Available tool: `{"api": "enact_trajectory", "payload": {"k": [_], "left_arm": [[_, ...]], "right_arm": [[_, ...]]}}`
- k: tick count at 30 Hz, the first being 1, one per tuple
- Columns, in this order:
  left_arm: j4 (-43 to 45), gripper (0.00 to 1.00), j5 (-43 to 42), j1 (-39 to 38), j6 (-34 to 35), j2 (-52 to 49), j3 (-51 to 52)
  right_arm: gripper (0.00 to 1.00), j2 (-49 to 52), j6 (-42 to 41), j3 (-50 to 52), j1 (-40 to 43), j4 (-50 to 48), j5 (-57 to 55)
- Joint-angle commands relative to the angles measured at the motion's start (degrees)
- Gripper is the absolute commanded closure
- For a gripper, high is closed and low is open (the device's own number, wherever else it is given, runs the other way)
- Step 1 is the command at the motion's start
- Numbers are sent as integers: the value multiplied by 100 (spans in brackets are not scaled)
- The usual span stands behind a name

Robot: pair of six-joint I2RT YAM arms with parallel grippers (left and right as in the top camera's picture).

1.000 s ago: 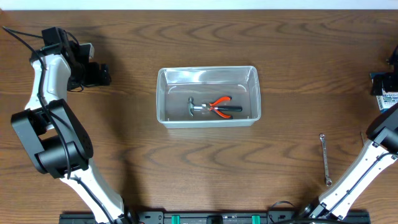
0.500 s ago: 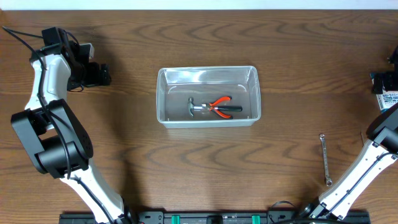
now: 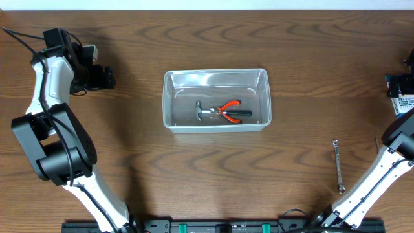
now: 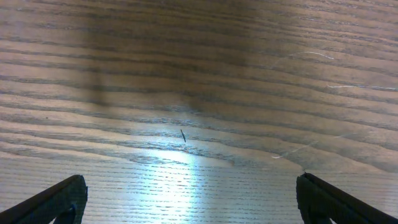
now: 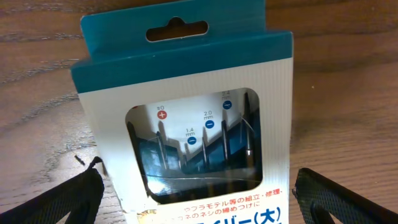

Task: Pack container
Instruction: 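Lower the right gripper and close it on the screwdriver box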

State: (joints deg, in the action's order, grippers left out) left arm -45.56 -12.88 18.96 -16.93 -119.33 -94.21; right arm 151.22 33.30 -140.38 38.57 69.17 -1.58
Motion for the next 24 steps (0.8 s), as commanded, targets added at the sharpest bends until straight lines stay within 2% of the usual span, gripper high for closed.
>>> {"api": "enact_trajectory", "payload": {"k": [1, 24], "left_arm": [[2, 2, 50, -2, -33, -26, 24], [2, 2, 50, -2, -33, -26, 24]], "right_arm": [[1, 87, 66, 46, 52, 24, 120], [2, 90, 61, 238, 101, 275, 142]]}}
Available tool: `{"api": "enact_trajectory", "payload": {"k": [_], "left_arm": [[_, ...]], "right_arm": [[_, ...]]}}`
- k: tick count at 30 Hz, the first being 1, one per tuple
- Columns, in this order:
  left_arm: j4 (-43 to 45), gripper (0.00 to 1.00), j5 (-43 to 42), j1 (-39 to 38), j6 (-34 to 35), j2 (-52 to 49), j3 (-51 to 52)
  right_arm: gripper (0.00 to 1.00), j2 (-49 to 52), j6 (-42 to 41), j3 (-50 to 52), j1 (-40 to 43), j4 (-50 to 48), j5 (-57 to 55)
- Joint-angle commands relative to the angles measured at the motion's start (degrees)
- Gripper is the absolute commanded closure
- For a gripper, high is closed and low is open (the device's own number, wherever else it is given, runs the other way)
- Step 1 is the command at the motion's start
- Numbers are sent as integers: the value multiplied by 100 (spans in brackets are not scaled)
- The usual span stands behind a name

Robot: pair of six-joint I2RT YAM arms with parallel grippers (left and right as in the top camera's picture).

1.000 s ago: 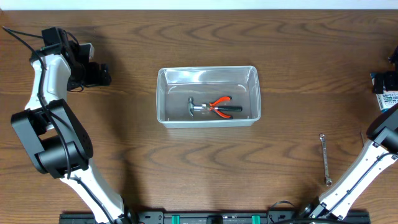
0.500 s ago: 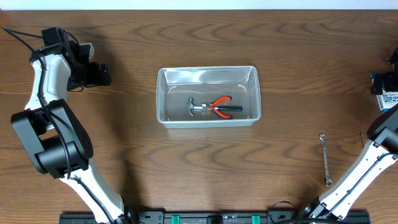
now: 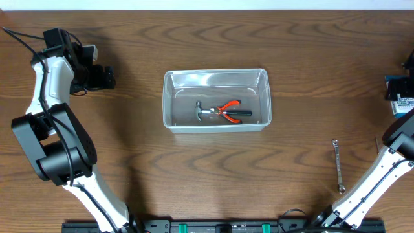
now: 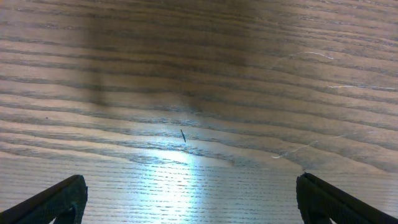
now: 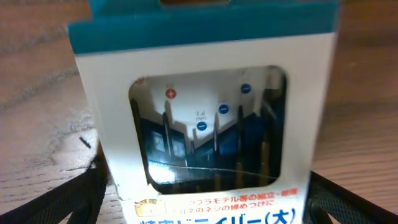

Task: Pack container
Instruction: 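Lower the right gripper and close it on the screwdriver box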

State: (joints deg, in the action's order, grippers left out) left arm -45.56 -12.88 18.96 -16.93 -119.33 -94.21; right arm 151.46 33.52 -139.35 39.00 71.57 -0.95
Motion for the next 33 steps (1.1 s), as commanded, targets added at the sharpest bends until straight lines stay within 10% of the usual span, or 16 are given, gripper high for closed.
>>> {"api": "enact_trajectory", "payload": {"k": [1, 33], "left_arm": [[2, 2, 50, -2, -33, -26, 24], [2, 2, 50, -2, -33, -26, 24]], "right_arm": [[1, 66, 39, 177, 57, 37, 79], [22, 66, -221, 302, 31, -350, 142]]}}
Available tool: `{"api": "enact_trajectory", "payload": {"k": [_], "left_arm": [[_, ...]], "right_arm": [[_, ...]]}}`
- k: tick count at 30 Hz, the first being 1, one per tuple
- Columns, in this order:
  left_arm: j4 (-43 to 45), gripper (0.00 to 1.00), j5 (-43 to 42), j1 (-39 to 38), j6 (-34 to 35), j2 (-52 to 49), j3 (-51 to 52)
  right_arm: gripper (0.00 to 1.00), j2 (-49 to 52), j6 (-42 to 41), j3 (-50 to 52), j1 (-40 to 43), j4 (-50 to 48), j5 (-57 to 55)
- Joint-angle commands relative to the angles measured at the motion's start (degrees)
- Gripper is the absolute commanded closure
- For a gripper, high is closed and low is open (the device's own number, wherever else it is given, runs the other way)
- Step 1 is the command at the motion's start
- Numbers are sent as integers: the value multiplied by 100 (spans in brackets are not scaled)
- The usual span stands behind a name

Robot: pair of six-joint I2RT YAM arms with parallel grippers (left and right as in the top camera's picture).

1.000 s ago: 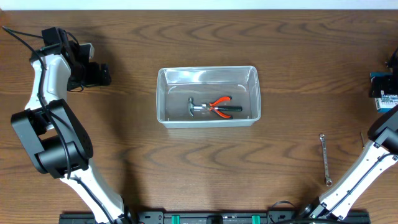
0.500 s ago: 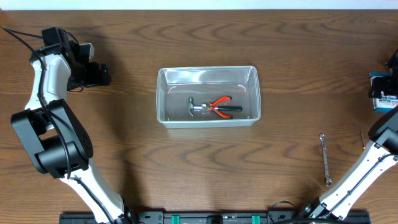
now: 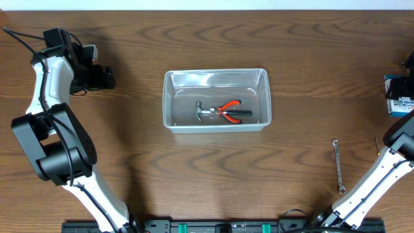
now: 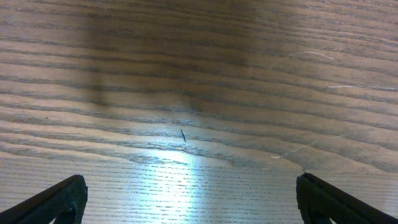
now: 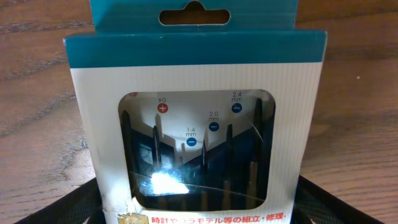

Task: Pack container
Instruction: 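Lower the right gripper and close it on the screwdriver box, then lift the box and carry it left over the container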

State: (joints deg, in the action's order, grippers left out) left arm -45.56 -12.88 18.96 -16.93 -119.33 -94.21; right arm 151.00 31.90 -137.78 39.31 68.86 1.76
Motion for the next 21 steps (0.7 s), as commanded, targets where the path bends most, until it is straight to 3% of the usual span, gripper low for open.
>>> {"api": "enact_trajectory", "payload": {"k": [1, 8, 21], "left_arm": [[2, 2, 50, -2, -33, -26, 24], [2, 2, 50, -2, -33, -26, 24], [2, 2, 50, -2, -33, -26, 24]], "right_arm": [[24, 111, -59, 144, 0, -90, -129], [36, 111, -68, 144, -2, -116, -129], [45, 7, -271, -98, -291, -66, -129]]}}
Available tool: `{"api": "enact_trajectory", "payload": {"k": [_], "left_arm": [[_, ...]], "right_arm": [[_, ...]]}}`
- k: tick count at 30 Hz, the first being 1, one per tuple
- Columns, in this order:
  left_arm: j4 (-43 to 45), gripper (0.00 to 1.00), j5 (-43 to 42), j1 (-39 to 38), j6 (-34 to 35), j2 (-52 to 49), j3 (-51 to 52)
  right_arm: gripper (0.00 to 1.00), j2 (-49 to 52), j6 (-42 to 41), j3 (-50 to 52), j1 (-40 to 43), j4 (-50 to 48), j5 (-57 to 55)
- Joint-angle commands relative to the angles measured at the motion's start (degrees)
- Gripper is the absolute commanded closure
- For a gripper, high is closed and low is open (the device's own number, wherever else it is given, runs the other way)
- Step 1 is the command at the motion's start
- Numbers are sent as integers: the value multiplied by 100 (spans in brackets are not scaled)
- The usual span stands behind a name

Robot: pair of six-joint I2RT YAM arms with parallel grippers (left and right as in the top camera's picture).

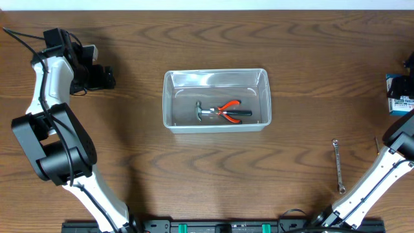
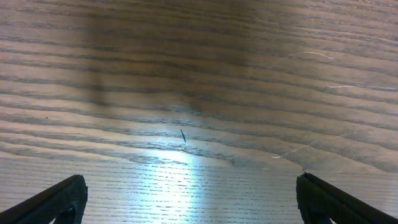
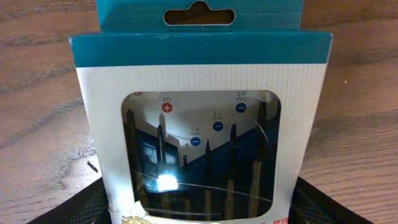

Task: Pack container
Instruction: 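Lift the box and carry it left over the container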

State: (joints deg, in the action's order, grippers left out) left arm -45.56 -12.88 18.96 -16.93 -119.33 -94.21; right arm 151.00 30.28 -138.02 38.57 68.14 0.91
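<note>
The clear plastic container (image 1: 216, 124) stands mid-table and holds red-handled pliers (image 1: 230, 110) and a small metal hammer (image 1: 203, 112). At the far right edge is a teal-and-white boxed screwdriver set (image 1: 400, 94). It fills the right wrist view (image 3: 202, 118), and my right gripper (image 3: 199, 199) presses a finger against each side of the box. My left gripper (image 1: 107, 79) hangs open over bare wood at the far left, its fingertips (image 2: 62, 196) wide apart with nothing between them.
A slim metal wrench (image 1: 337, 166) lies on the table at the right front. A small thin tool (image 1: 377, 144) lies near the right edge. The left arm (image 1: 48, 84) runs along the left side.
In the right wrist view the fingers stand slightly closer together, tight on the box's sides, and the box sits a little lower. Left gripper and container are unchanged.
My right gripper first stood open behind the boxed screwdriver set, with a gap on each side. Then the box looked closer and filled the space between the fingers. Now the fingers press on its sides. My left gripper stayed open over bare wood throughout.
</note>
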Motion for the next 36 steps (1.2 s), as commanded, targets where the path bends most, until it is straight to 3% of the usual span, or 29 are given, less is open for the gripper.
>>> {"api": "enact_trajectory", "payload": {"k": [1, 7, 18, 28, 36], "left_arm": [[2, 2, 50, -2, -33, -26, 24], [2, 2, 50, -2, -33, -26, 24], [2, 2, 50, -2, -33, -26, 24], [2, 2, 50, -2, -33, -26, 24], [2, 2, 52, -2, -33, -26, 24]], "right_arm": [[45, -9, -109, -120, -269, 26, -44], [46, -212, -109, -396, -621, 151, -28], [53, -1060, -111, -935, -1593, 573, 1132], [52, -2022, -109, -935, -3082, 785, 1158], [52, -2203, 160, -935, -4465, 1067, 1154]]}}
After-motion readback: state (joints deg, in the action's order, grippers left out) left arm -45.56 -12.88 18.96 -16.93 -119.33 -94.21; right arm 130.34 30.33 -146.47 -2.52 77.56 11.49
